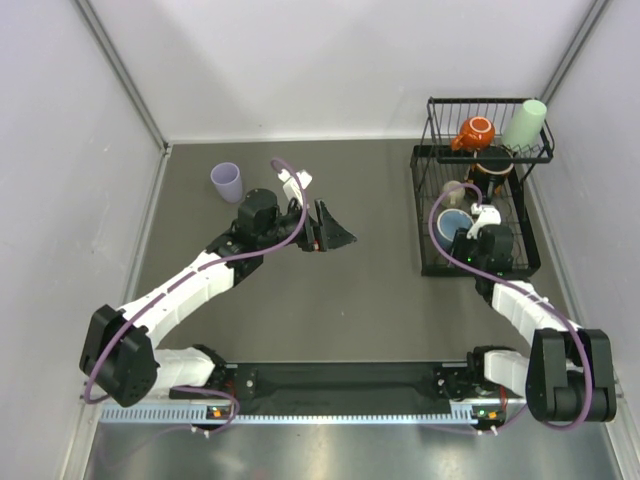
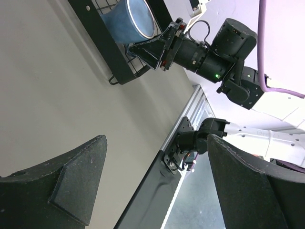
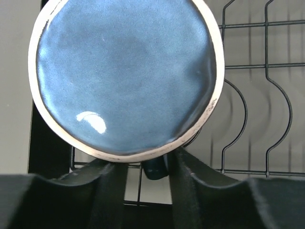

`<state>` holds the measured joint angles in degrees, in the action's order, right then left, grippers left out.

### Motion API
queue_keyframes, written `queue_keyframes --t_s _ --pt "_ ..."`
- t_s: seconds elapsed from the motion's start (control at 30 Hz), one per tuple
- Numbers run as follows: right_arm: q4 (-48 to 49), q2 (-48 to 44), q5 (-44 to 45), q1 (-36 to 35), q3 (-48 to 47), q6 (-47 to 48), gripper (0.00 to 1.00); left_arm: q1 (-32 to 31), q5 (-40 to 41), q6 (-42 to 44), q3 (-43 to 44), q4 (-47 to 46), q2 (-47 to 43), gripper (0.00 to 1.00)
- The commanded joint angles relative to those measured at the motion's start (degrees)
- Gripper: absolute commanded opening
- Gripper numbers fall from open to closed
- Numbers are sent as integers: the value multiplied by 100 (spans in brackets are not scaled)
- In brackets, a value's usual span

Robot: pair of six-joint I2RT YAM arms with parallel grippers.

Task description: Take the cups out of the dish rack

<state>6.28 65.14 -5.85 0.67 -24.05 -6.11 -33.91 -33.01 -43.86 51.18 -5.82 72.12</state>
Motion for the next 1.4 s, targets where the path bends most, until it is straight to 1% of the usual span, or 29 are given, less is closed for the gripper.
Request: queue_keyframes --t_s 0.0,0.23,0.27,0.33,0.37,0.4,0.53,0.8,0.9,1.13,1.27,1.37 --pt "409 -63 -13 65 -64 48 36 -28 58 0 164 -147 -57 91" --pt "453 -177 -135 74 -91 66 19 -28 67 -18 182 -130 -57 91" --pt "453 -221 -171 65 -99 66 14 -28 93 -18 182 -129 -75 91" --pt "427 -265 -250 65 -126 48 9 -28 120 -9 182 -121 -101 91" --pt "409 -292 -285 74 -152 48 2 -28 137 0 182 -103 -93 91" --pt "391 -309 -320 74 -161 40 0 -28 146 0 182 -94 -93 91" --pt "260 -432 -373 65 -266 -57 0 -28 155 9 261 -50 -57 91" --pt "-30 -1240 -181 65 -389 -443 0 -28 234 97 472 187 -93 91" --pt "-452 -1460 187 74 -565 -531 0 -28 278 61 481 187 -119 91" --pt "-900 -1899 215 74 -872 -663 0 -28 260 17 560 204 -128 91" --pt "-1173 -2111 312 65 -1066 -865 0 -19 339 184 806 555 -101 91" --pt "-1366 -2243 181 74 -1198 -1006 0 -19 296 149 894 548 -136 92"
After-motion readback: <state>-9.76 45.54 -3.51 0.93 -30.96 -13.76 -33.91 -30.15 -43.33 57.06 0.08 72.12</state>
